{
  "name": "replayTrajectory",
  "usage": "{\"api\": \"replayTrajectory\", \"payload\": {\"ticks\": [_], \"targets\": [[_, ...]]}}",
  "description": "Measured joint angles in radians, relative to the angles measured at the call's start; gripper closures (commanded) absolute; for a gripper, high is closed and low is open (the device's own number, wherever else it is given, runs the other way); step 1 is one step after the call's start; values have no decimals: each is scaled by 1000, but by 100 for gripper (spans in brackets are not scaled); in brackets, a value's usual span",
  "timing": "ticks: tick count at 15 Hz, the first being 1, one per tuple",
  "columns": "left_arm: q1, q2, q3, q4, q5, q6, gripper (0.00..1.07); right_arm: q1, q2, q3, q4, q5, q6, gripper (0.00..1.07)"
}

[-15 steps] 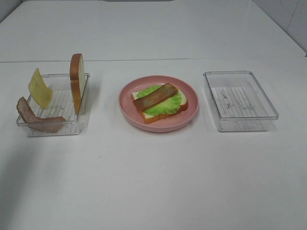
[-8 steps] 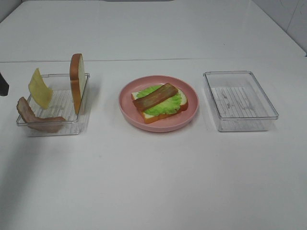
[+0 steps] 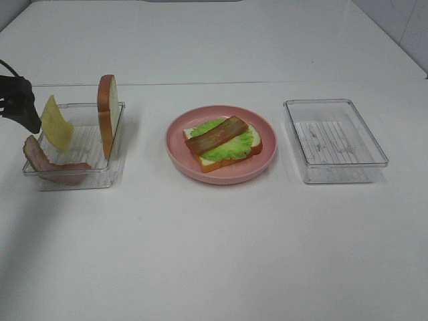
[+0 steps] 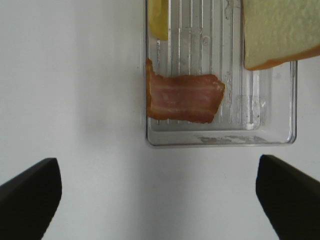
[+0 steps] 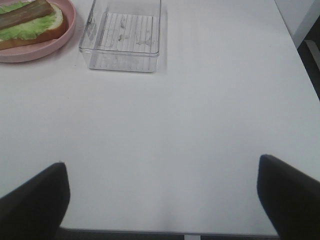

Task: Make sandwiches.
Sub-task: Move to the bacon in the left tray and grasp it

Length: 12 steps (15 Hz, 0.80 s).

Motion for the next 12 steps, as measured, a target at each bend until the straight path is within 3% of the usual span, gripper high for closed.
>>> {"api": "replayTrajectory", "payload": {"ticks": [3, 12], "targets": [[0, 104, -124, 0, 32, -36, 6, 0, 0, 0, 0, 0, 0, 9], [0, 294, -244, -42, 57, -44, 7, 0, 0, 0, 0, 0, 0, 9]]}}
